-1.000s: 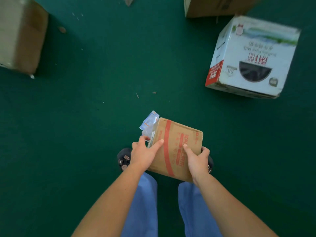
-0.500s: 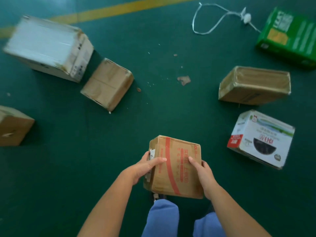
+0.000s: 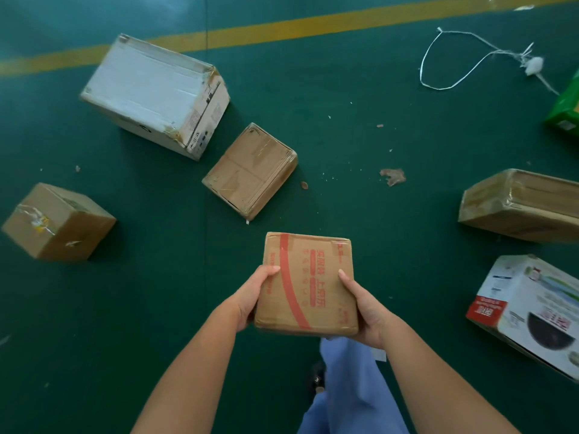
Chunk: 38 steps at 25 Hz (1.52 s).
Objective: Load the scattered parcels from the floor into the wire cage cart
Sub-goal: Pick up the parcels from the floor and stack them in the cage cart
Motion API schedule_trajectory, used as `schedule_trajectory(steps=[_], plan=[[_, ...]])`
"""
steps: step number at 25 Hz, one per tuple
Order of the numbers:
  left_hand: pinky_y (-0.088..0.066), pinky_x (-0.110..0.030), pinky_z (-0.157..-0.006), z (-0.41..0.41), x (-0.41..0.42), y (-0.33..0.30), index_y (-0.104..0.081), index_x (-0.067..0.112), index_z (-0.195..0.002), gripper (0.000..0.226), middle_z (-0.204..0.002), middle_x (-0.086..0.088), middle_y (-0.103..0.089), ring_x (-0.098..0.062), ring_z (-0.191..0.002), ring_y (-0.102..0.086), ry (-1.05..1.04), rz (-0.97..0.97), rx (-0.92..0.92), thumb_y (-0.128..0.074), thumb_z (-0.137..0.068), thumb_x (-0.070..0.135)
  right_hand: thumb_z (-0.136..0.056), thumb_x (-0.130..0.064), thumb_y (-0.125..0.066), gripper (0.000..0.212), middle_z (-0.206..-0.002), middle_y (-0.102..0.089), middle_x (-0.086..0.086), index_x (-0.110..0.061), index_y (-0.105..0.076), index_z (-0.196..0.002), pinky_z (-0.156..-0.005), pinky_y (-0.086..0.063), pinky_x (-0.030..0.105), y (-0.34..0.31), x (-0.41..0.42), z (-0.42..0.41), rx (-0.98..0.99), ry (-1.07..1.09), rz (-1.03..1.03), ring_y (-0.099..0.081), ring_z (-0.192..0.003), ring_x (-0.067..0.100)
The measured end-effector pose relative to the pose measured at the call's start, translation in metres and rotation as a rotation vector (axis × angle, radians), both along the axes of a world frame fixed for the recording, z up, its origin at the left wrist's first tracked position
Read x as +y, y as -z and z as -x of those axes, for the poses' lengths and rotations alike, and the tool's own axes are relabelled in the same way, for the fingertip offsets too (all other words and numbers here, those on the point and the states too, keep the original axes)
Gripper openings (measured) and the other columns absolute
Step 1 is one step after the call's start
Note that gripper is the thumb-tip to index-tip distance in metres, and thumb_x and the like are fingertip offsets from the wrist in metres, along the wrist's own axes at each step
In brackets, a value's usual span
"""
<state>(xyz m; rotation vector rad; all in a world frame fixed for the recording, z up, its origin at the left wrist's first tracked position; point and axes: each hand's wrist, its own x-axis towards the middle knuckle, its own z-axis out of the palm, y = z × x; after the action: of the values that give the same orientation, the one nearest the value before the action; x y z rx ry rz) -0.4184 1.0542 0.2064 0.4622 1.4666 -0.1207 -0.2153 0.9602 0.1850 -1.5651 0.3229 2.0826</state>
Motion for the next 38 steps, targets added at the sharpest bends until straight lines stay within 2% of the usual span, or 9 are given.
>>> schedule_trajectory(steps=[3, 5, 7, 9, 12, 16, 28, 33, 38], plan=[[-0.051, -0.040, -0.085, -0.009, 0.043, 0.012, -0.066, 0.021, -0.107, 0.045, -0.100, -0.006, -0.073, -0.025, -0.094, -0.067, -0.120, -0.005, 0.072, -0.038, -0.098, 0.054, -0.069, -0.058, -0.067, 0.066, -0.109, -0.072, 0.005, -0.023, -0.060, -0.124, -0.083, -0.051, 0.040, 0.016, 0.047, 0.001, -0.048, -0.066, 0.013, -0.064, -0.105, 0.024], [-0.047, -0.039, -0.091, -0.017, 0.077, 0.024, -0.065, 0.021, -0.107, 0.046, -0.104, -0.004, -0.069, -0.022, -0.096, -0.063, -0.078, -0.042, 0.176, -0.033, -0.101, 0.052, -0.076, -0.054, -0.069, 0.065, -0.110, -0.070, 0.004, -0.027, -0.050, -0.132, -0.087, -0.051, 0.043, 0.027, 0.083, -0.003, -0.112, -0.136, 0.029, -0.063, -0.104, 0.024], [-0.043, -0.039, -0.095, -0.025, 0.112, 0.037, -0.062, 0.021, -0.114, 0.047, -0.114, -0.002, -0.064, -0.021, -0.103, -0.058, 0.036, -0.087, 0.266, -0.029, -0.102, 0.051, -0.082, -0.047, -0.067, 0.065, -0.113, -0.067, 0.004, -0.027, -0.041, -0.138, -0.078, -0.053, 0.040, 0.032, 0.115, -0.005, -0.142, -0.130, 0.065, -0.062, -0.100, 0.022], [-0.041, -0.042, -0.099, -0.027, 0.143, 0.051, -0.056, 0.020, -0.126, 0.044, -0.127, -0.002, -0.057, -0.023, -0.113, -0.053, 0.113, -0.155, 0.318, -0.032, -0.101, 0.048, -0.069, -0.049, -0.074, 0.089, -0.123, -0.058, 0.004, -0.031, -0.028, -0.143, -0.069, -0.056, 0.040, 0.037, 0.145, -0.005, -0.213, -0.119, 0.072, -0.061, -0.102, 0.024], [-0.039, -0.043, -0.106, -0.027, 0.198, 0.078, -0.047, 0.014, -0.139, 0.045, -0.140, -0.005, -0.048, -0.027, -0.127, -0.045, 0.159, -0.233, 0.408, -0.044, -0.100, 0.038, -0.040, -0.056, -0.073, 0.123, -0.139, -0.040, 0.007, -0.045, -0.011, -0.145, -0.095, -0.049, 0.052, 0.062, 0.195, 0.000, -0.409, -0.143, 0.152, -0.047, -0.120, 0.031], [-0.043, -0.042, -0.103, -0.006, 0.256, 0.113, -0.053, 0.008, -0.132, 0.039, -0.132, -0.010, -0.055, -0.028, -0.119, -0.051, 0.303, -0.223, 0.395, -0.053, -0.097, 0.027, -0.065, -0.055, -0.075, 0.117, -0.150, -0.022, 0.011, -0.038, 0.003, -0.150, -0.111, -0.026, 0.050, 0.080, 0.250, 0.026, -0.653, -0.235, 0.299, -0.022, -0.136, 0.035], [-0.037, -0.032, -0.103, 0.076, 0.430, 0.205, -0.038, 0.011, -0.144, 0.051, -0.143, -0.010, -0.046, -0.027, -0.127, -0.047, 0.769, -0.252, 0.346, -0.051, -0.097, 0.026, -0.066, -0.065, -0.072, 0.119, -0.153, -0.005, 0.021, -0.036, 0.009, -0.149, -0.116, -0.014, 0.052, 0.166, 0.409, 0.146, -0.931, -0.128, 0.680, -0.015, -0.138, 0.041], [-0.035, -0.034, -0.104, 0.090, 0.447, 0.259, -0.028, 0.012, -0.149, 0.062, -0.149, -0.011, -0.038, -0.029, -0.132, -0.042, 0.744, -0.256, 0.347, -0.055, -0.095, 0.026, -0.067, -0.061, -0.072, 0.123, -0.151, 0.005, 0.021, -0.034, 0.016, -0.148, -0.114, -0.008, 0.052, 0.197, 0.426, 0.190, -1.019, -0.162, 0.767, -0.006, -0.139, 0.041], [-0.026, -0.040, -0.116, 0.097, 0.449, 0.295, -0.004, 0.019, -0.155, 0.075, -0.158, -0.006, -0.023, -0.027, -0.141, -0.031, 0.631, -0.129, 0.263, -0.052, -0.097, 0.024, -0.066, -0.060, -0.071, 0.123, -0.151, 0.007, 0.021, -0.035, 0.018, -0.148, -0.114, -0.007, 0.051, 0.208, 0.425, 0.195, -1.059, -0.179, 0.785, -0.005, -0.139, 0.040]])
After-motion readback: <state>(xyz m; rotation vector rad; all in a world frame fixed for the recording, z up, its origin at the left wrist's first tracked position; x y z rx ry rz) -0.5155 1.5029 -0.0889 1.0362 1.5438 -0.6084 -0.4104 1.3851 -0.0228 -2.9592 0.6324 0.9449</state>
